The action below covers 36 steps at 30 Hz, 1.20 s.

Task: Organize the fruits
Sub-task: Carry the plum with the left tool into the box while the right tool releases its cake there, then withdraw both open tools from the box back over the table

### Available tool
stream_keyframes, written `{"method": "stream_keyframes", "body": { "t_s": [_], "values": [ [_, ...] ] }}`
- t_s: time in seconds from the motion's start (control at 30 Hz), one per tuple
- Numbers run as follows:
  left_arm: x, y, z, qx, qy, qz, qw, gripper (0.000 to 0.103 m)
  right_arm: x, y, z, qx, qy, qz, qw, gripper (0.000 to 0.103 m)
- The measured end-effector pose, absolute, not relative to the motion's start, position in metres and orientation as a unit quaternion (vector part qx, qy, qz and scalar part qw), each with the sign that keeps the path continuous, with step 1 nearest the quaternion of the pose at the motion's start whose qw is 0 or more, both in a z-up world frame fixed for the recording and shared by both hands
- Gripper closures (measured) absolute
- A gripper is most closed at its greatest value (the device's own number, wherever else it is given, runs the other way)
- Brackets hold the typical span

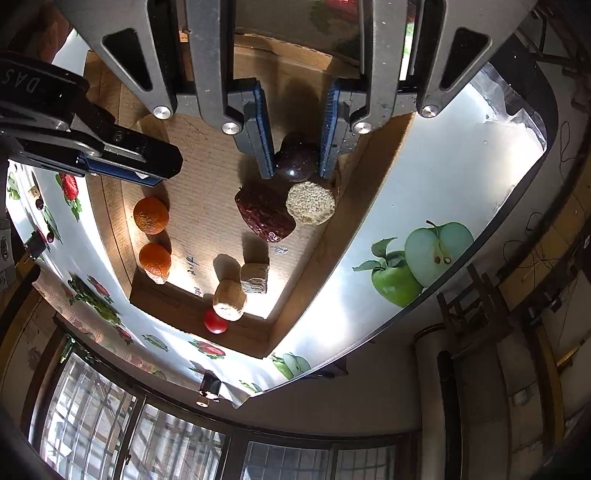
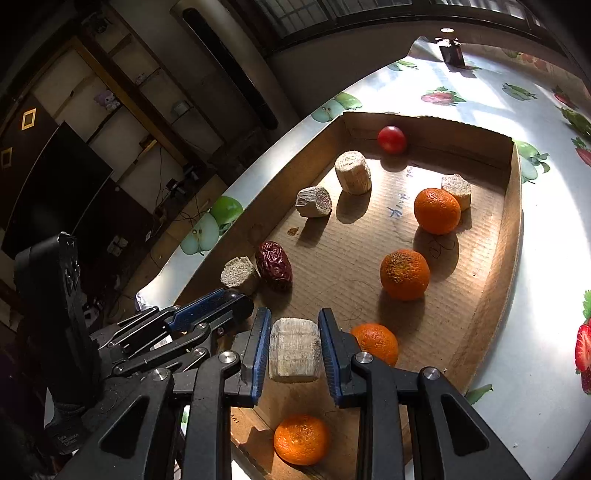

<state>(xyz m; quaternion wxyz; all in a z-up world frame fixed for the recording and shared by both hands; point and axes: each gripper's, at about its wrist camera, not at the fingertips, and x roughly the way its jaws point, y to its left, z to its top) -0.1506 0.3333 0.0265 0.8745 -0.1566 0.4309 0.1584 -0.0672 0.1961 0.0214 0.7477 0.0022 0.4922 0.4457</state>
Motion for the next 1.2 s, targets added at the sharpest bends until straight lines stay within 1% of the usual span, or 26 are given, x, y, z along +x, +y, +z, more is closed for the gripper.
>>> {"method": "stream_keyframes", "body": {
  "t_s": [0.07, 0.3, 0.5, 0.53, 0.6, 0.63, 0.7, 0.77, 1.03, 1.1, 1.2],
  "values": [
    [-0.151, 0.337, 0.027, -0.169, 0.429, 0.154, 0.874, 0.078, -0.066, 0.194, 0.02, 0.007, 0.493, 0.443, 0.749, 0.074],
    [-0.154, 0.34, 0.032, -0.196, 0.419, 0.146, 0.875, 0.066, -0.066, 0.192, 0.021, 0.01, 0.492, 0.442, 0.75, 0.074],
    [-0.157, 0.335, 0.045, -0.189, 0.407, 0.148, 0.881, 0.064, -0.065, 0.172, 0.041, 0.022, 0.468, 0.438, 0.767, 0.074],
    [-0.158, 0.333, 0.049, -0.183, 0.403, 0.151, 0.884, 0.06, -0.066, 0.165, 0.045, 0.022, 0.461, 0.434, 0.774, 0.074],
    [-0.157, 0.325, 0.057, -0.162, 0.396, 0.164, 0.889, 0.045, -0.068, 0.148, 0.055, 0.021, 0.449, 0.423, 0.787, 0.072],
    [-0.157, 0.321, 0.06, -0.15, 0.393, 0.173, 0.89, 0.04, -0.069, 0.14, 0.058, 0.02, 0.444, 0.416, 0.793, 0.071],
    [-0.157, 0.31, 0.067, -0.124, 0.384, 0.192, 0.895, 0.026, -0.072, 0.124, 0.064, 0.013, 0.431, 0.401, 0.808, 0.064],
    [-0.158, 0.299, 0.073, -0.1, 0.377, 0.199, 0.899, 0.022, -0.075, 0.111, 0.067, 0.006, 0.423, 0.387, 0.82, 0.062],
    [-0.159, 0.262, 0.087, -0.053, 0.371, 0.184, 0.908, 0.022, -0.078, 0.07, 0.071, 0.014, 0.42, 0.358, 0.834, 0.061],
    [-0.16, 0.254, 0.089, -0.045, 0.372, 0.178, 0.91, 0.022, -0.08, 0.061, 0.072, 0.016, 0.418, 0.353, 0.837, 0.056],
    [-0.161, 0.244, 0.092, -0.036, 0.372, 0.173, 0.911, 0.022, -0.082, 0.047, 0.072, 0.02, 0.415, 0.345, 0.841, 0.054]
  ]
}}
